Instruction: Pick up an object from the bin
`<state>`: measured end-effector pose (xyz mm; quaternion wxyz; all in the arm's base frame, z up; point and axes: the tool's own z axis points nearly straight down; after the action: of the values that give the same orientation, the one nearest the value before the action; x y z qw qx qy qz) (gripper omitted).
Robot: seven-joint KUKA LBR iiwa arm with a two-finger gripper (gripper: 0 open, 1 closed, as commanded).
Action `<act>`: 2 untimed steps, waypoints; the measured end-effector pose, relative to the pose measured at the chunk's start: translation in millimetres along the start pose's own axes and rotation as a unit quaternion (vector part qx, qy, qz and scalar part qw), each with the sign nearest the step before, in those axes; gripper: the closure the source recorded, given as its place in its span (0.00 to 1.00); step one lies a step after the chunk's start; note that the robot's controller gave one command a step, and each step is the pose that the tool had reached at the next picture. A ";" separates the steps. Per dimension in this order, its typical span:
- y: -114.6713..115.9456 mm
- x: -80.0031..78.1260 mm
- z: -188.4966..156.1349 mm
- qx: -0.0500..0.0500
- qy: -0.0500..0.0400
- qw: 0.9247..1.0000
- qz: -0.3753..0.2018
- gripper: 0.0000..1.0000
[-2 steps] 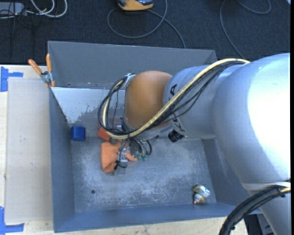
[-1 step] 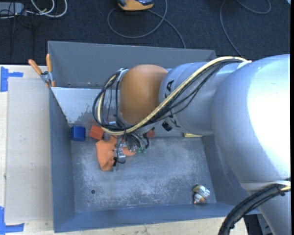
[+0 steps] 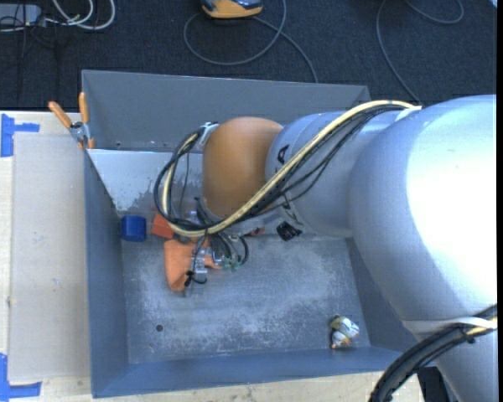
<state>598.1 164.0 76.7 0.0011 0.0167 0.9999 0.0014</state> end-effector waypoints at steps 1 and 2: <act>6.5 2.6 -2.6 0.000 0.000 1.000 -0.024 0.00; 15.6 -5.5 0.5 0.000 0.000 0.989 -0.145 0.00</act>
Offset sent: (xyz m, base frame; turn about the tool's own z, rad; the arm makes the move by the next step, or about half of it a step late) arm 0.0201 0.0321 -0.0067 -0.0644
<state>604.1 179.4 76.3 0.0015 -0.1289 0.9917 0.0008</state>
